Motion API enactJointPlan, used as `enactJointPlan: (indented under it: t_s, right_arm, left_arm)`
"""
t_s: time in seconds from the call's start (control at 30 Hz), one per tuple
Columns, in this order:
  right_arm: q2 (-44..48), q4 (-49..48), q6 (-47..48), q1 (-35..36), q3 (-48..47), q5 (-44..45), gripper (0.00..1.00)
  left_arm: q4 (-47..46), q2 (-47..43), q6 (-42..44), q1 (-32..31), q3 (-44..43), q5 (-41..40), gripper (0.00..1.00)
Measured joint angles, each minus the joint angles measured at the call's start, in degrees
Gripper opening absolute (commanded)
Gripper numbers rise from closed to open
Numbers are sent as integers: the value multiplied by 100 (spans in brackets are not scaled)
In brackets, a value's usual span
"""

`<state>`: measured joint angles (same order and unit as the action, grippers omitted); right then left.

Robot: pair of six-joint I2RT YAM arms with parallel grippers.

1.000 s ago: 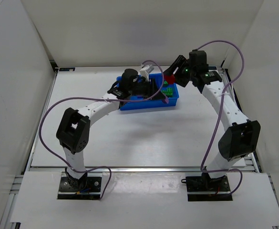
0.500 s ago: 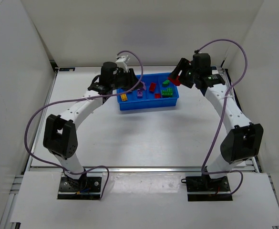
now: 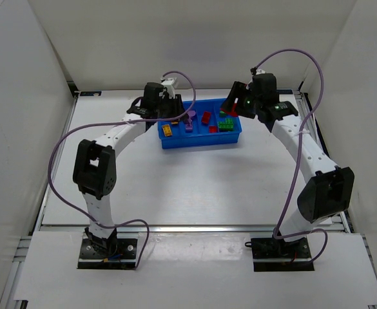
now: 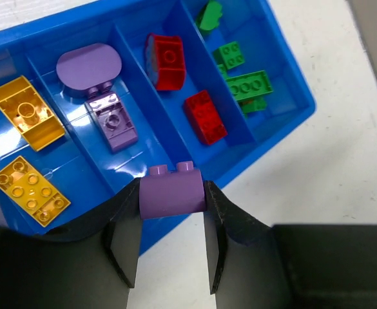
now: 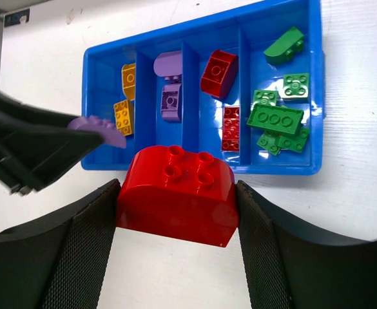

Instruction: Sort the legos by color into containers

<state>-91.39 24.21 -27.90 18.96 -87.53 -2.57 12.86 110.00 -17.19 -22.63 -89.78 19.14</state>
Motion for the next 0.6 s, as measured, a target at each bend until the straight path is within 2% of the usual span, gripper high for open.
enactJointPlan:
  t_s: [0.37, 0.5, 0.6]
  right_arm:
    - [0, -46, 155, 72, 0, 11, 0]
    - [0, -46, 155, 66, 0, 4, 0]
    - [0, -46, 151, 66, 0, -17, 0]
  left_arm:
    - [173, 321, 271, -4, -212, -219, 18]
    - [192, 380, 407, -11, -328, -234, 22]
    - [190, 546, 542, -39, -498, -260, 35]
